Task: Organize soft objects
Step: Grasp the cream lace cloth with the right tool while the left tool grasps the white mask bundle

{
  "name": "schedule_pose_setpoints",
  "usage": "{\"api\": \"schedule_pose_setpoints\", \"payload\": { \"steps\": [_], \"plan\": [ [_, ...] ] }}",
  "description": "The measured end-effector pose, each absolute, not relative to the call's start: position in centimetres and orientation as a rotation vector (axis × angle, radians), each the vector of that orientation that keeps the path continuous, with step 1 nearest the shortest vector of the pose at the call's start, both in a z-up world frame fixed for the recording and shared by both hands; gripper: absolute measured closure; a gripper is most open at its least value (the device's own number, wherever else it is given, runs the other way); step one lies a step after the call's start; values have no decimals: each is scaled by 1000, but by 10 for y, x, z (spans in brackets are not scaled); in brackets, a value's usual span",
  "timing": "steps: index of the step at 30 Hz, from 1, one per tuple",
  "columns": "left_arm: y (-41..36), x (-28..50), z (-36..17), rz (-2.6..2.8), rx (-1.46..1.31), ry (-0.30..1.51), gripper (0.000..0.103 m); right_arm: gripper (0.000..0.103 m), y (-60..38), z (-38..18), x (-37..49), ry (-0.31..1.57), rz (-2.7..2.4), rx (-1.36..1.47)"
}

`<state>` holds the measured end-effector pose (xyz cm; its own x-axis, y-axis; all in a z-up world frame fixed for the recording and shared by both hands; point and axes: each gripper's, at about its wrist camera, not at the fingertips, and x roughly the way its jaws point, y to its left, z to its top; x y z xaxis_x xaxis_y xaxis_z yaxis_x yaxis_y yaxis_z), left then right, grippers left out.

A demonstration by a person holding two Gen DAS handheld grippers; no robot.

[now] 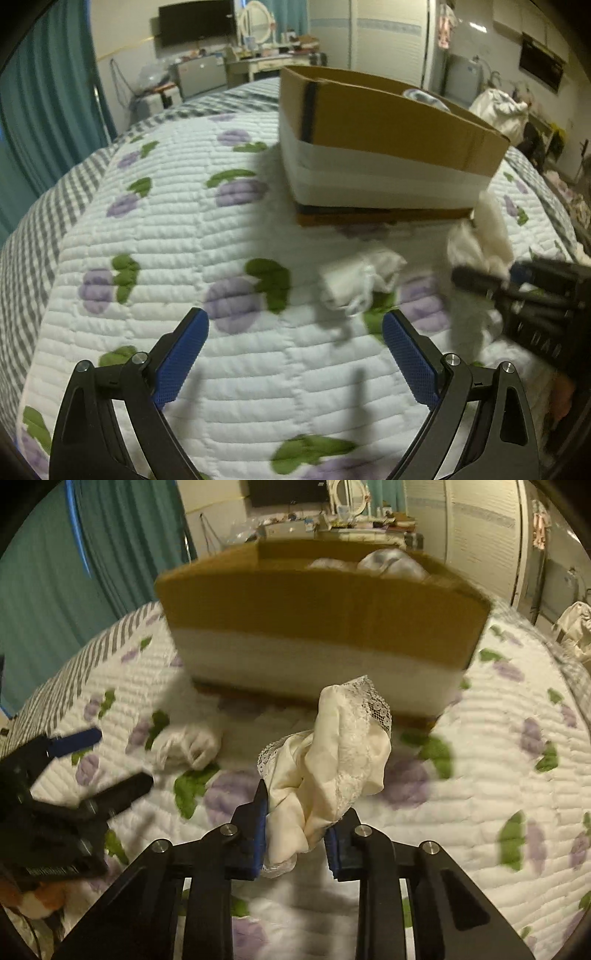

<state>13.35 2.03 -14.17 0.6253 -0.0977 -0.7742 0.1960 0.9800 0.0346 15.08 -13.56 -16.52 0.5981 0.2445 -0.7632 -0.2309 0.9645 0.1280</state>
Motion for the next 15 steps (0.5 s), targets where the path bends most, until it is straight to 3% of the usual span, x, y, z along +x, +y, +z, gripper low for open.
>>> {"api": "schedule_pose_setpoints", "payload": {
  "steps": [12,15],
  "plan": [
    [-14,181,-166,-130,-13,1000,9,78,-171,-156,166,863,232,28],
    [-18,183,-165,-126,-14,987,27,78,-169,-159,167,867,240,26]
  ]
}}
